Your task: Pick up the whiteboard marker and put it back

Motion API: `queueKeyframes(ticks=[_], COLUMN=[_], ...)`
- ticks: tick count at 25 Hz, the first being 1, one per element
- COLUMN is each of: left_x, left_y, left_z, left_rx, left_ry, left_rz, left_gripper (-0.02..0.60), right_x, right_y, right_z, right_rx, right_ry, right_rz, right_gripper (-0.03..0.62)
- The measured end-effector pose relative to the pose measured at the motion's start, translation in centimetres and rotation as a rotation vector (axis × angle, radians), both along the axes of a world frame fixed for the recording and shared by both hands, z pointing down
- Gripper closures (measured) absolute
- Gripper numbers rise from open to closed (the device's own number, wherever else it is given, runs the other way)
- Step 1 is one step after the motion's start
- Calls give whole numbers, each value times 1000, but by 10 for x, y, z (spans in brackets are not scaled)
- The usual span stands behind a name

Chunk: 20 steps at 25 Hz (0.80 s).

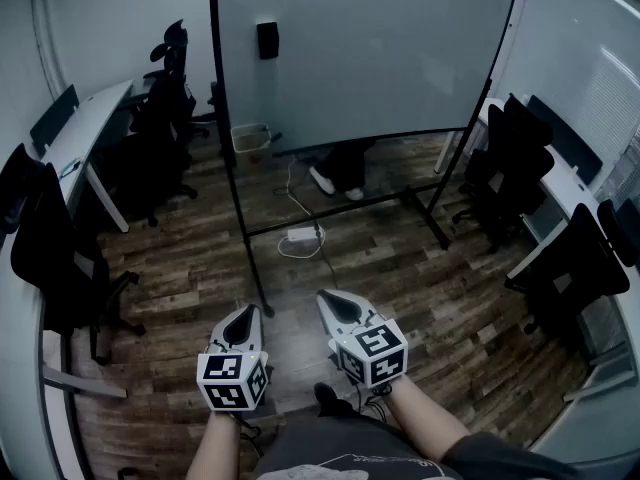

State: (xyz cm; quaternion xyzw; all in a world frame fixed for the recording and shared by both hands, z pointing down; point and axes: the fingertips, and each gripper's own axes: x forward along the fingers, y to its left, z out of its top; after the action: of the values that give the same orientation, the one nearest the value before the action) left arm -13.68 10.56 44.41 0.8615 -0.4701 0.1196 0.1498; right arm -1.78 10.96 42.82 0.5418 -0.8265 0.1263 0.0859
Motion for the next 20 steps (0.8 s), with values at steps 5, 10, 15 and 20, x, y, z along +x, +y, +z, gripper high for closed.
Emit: queueKeyframes(ticks=[5,10,15,20], left_x=[-1,-6,-13,-19], left_y=[7,14,21,35], left_z=[0,1,4,11], left_rx=[1,0,-8,-21], left_ry=[1,4,8,10], left_rz=[18,24,27,48], left_gripper=[568,568,568,568], right_x=[-7,-15,-19,-23], right_y=[9,17,22,35], right_z=[12,14,14,27], right_rx=[-21,-27,-20,-64], right_ry=[-4,5,-8,-11], right_rz=[-24,-31,-2,20], right_gripper=[572,572,572,572])
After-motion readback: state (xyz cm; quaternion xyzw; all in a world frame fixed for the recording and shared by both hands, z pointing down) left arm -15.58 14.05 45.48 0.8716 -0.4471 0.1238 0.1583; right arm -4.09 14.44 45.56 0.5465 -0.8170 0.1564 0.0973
